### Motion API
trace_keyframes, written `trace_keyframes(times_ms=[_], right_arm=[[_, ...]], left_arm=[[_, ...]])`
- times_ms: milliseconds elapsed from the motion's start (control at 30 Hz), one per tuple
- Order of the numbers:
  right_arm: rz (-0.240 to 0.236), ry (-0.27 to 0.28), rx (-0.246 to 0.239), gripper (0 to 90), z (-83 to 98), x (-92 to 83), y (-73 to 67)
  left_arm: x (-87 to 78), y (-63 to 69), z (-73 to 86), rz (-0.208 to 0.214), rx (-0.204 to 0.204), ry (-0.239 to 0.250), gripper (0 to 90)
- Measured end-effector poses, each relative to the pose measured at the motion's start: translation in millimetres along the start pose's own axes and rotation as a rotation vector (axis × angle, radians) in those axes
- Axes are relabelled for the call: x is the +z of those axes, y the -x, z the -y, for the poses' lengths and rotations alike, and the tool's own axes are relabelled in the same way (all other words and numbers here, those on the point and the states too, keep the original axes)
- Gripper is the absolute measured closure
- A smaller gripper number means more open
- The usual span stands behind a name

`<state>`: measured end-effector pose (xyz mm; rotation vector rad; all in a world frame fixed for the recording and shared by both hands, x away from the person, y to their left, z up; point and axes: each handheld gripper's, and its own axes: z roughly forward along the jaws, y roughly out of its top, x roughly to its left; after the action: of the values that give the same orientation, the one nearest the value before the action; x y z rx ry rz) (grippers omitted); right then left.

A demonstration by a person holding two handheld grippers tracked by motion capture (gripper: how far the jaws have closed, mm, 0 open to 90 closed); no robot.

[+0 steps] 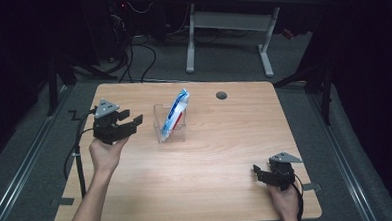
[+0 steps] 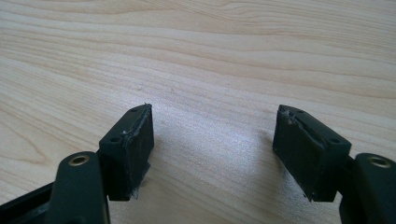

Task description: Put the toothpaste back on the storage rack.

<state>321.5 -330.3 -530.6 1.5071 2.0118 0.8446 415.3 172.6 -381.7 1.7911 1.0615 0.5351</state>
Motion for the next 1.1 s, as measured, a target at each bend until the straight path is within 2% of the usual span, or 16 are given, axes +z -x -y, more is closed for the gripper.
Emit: trace_keyframes(times_ms=[533,1100], right_arm=[[0.0,0.0,-0.001,29.1,0.0,0.0,0.1],[0.0,0.0,-0.002,29.1,0.0,0.0,0.1]], left_arm=[[-14.0,-10.0,15.6,-0.019,-0.021,-0.009,46.1],[-29.1,-17.6,33.3,-0.047,-0.055,0.004,45.8]])
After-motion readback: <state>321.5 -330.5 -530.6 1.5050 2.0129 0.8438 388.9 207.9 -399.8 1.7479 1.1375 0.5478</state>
